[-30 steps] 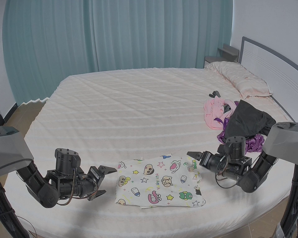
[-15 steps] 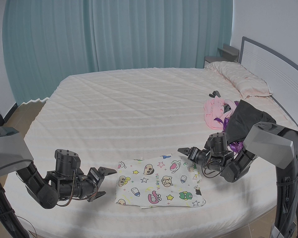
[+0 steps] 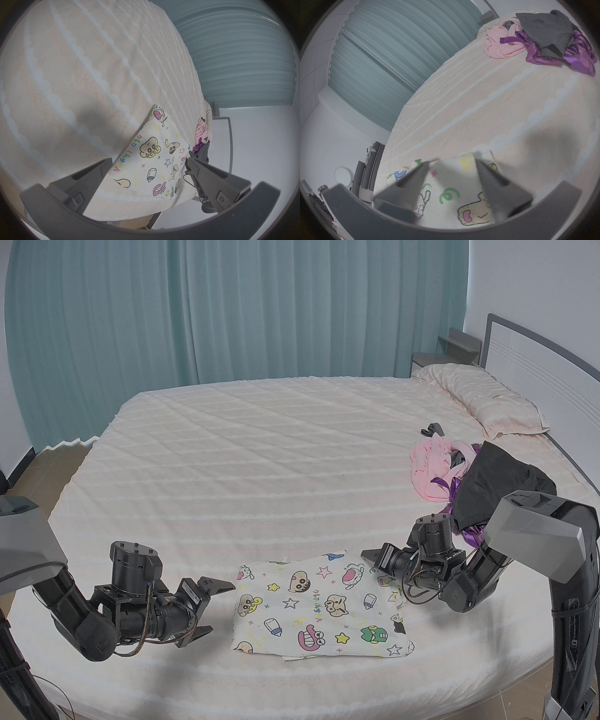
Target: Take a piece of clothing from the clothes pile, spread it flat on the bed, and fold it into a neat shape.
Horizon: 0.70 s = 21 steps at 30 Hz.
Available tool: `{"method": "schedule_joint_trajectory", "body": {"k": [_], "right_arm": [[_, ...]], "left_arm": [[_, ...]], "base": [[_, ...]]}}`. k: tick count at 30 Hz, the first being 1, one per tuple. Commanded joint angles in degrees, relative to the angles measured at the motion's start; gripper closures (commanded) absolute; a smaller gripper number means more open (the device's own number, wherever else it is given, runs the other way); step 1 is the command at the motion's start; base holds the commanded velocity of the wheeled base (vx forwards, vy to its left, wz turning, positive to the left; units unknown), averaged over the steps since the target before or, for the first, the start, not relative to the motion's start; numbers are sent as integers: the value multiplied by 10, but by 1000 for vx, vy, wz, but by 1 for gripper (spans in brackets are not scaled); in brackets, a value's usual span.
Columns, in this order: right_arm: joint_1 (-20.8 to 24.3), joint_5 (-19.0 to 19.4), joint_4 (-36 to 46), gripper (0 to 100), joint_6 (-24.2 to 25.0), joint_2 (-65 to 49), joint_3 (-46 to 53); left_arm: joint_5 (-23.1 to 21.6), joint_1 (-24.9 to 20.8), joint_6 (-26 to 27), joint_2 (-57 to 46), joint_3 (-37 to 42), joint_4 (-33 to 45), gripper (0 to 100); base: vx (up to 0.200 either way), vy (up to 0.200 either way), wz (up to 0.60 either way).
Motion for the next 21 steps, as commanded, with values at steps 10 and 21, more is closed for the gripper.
{"method": "schedule_joint_trajectory", "body": {"k": [10,21], "right_arm": [[-25,-1,-6,100,4,8,0],[-41,-5,-17,100,7,14,-2]], "left_arm": [[0,-2,2,1,0,0,0],[1,-2,2,1,0,0,0]], "base": [[0,0,0],[0,0,0]]}}
